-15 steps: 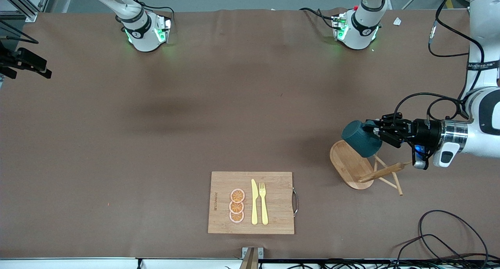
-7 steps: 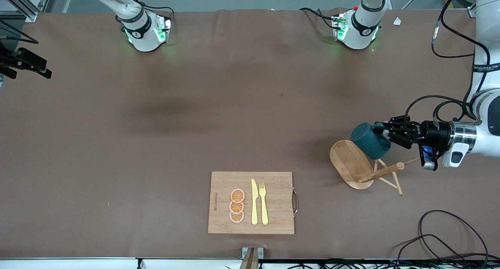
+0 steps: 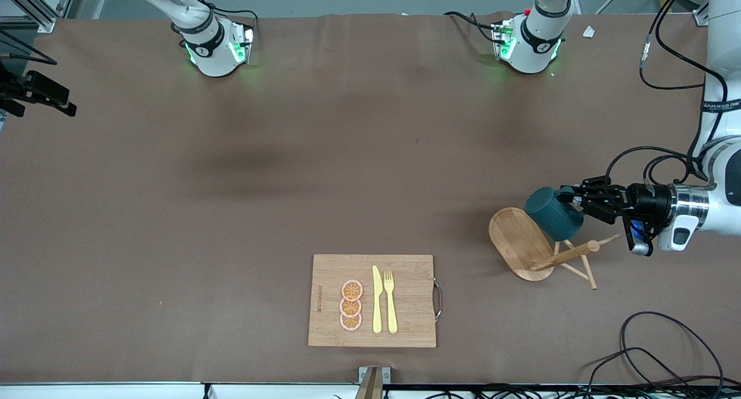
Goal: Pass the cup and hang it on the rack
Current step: 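Hang the mug handle on a rack peg and open the left gripper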
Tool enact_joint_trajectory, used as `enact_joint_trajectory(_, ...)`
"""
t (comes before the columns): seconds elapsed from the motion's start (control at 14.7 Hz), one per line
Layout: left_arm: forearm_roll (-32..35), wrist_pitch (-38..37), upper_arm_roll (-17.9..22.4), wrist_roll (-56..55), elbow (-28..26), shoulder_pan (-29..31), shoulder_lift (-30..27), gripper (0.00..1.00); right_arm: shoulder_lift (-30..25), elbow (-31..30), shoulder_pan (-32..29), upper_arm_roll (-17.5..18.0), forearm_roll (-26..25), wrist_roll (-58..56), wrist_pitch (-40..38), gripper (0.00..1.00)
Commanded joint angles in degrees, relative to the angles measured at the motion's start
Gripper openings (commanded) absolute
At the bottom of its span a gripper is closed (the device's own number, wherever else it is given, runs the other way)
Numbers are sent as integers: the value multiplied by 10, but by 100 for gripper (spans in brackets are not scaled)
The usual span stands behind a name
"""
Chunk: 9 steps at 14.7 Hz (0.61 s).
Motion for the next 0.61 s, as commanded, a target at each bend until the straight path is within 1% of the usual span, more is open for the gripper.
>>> enact_joint_trajectory(0.0, -9, -16, -3, 13, 21, 15, 21, 1, -17, -16, -1, 3, -7, -5, 3, 100)
enact_joint_trajectory(0.14, -9, -18, -3, 22, 22, 17, 22, 1, -17, -17, -1, 3, -7, -5, 3, 100)
enact_joint_trajectory(0.2, -8, -18, -3, 21, 22, 17, 22, 4, -17, -17, 0, 3, -7, -5, 3, 100)
enact_joint_trajectory(0.27, -9, -18, -3, 20, 22, 17, 22, 15, -17, -17, 0, 3, -7, -5, 3, 100)
enact_joint_trajectory(0.34, -9, -18, -3, 23, 21, 17, 21, 33, -17, -17, 0, 3, -7, -5, 3, 100)
enact_joint_trajectory(0.41, -7, -18, -3, 23, 21, 16, 21, 48, -17, -17, 0, 3, -7, -5, 3, 100)
enact_joint_trajectory(0.54, -5, -17, -2, 17, 23, 15, 16, 82, -17, -17, 0, 3, -7, -5, 3, 100)
